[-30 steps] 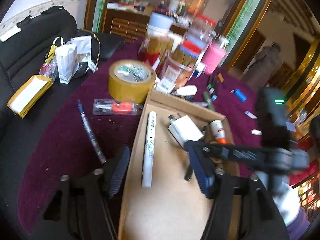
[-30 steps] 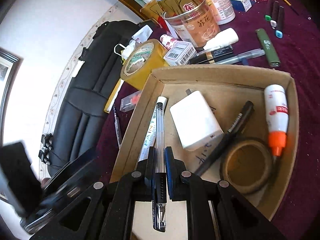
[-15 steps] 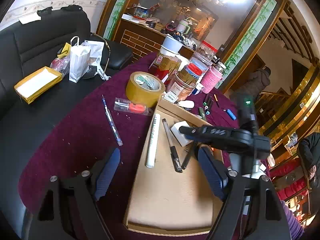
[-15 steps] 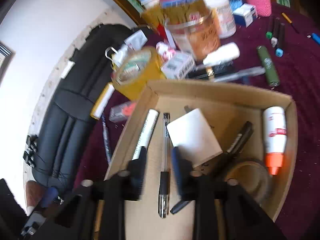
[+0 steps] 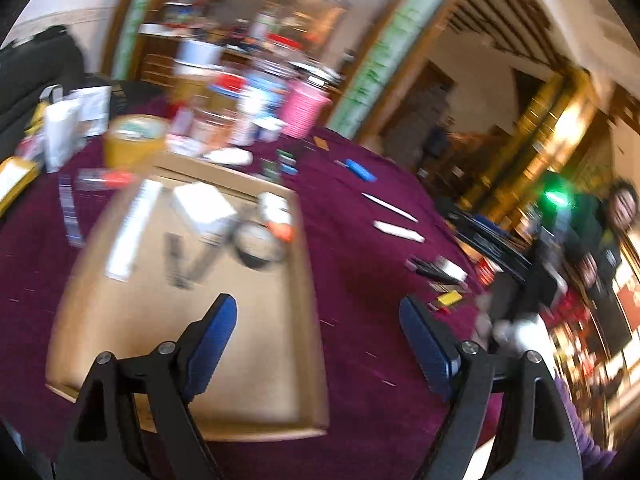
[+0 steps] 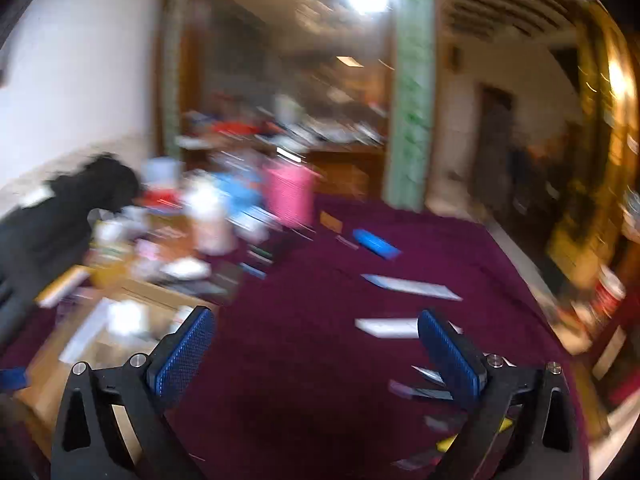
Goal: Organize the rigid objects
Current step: 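Drop the clear gel pen into the tray with the right tool, then grasp a pink-capped black marker with the right tool while the left tool nears another black marker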
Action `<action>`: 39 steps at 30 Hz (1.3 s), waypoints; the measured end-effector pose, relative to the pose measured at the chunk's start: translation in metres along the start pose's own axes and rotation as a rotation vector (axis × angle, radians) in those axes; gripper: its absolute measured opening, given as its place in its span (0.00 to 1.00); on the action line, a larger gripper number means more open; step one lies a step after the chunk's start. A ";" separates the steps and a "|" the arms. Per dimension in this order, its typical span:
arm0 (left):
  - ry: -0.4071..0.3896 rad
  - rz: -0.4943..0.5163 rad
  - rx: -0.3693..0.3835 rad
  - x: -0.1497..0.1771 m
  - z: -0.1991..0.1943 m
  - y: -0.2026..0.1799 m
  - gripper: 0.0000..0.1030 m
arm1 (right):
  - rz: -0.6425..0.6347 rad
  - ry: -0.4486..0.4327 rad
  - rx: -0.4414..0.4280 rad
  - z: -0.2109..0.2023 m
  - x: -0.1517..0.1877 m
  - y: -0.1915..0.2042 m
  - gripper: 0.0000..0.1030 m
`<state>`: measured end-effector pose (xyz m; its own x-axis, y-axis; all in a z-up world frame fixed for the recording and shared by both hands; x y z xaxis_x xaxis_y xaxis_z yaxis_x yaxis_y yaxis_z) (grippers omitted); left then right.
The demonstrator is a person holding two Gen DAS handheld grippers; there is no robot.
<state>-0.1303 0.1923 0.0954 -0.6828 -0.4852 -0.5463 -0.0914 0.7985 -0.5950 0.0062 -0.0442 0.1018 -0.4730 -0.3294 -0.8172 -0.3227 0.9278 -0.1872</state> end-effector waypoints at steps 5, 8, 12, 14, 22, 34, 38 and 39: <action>0.130 0.100 0.002 0.047 0.034 -0.040 0.83 | 0.454 0.122 -0.098 0.033 0.069 -0.132 0.99; 0.155 0.110 -0.028 0.058 0.045 -0.049 0.83 | 0.617 0.127 -0.112 0.045 0.106 -0.187 0.99; 0.154 0.101 -0.061 0.060 0.053 -0.058 0.83 | 0.687 0.119 -0.138 0.063 0.134 -0.223 0.99; 0.161 0.112 -0.075 0.063 0.058 -0.064 0.83 | 0.720 0.111 -0.206 0.070 0.146 -0.226 0.99; 0.219 0.123 -0.100 0.072 0.093 -0.073 0.82 | 0.559 0.128 -0.533 0.078 0.122 -0.167 1.00; 0.248 0.134 -0.119 0.071 0.110 -0.075 0.82 | 0.441 0.031 -0.960 0.050 0.091 -0.098 1.00; 0.271 0.124 -0.107 0.072 0.120 -0.079 0.82 | 0.545 0.045 -0.857 0.060 0.104 -0.121 1.00; 0.276 0.119 -0.105 0.073 0.122 -0.079 0.82 | 0.538 0.058 -0.826 0.060 0.105 -0.119 1.00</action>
<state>-0.0847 0.0498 0.0305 -0.8628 -0.2826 -0.4192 -0.0637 0.8833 -0.4644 0.0446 -0.1786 0.0057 -0.7566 0.0718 -0.6499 -0.5138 0.5495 0.6588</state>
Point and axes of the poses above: each gripper's, at about its wrist camera, not at the fingertips, and z roughly the way its jaws point, y to its left, x to its underside, the point moved 2 cm from there along z, roughly the way its jaws point, and after that the axes turned 14 degrees about -z, right-handed, at the moved point
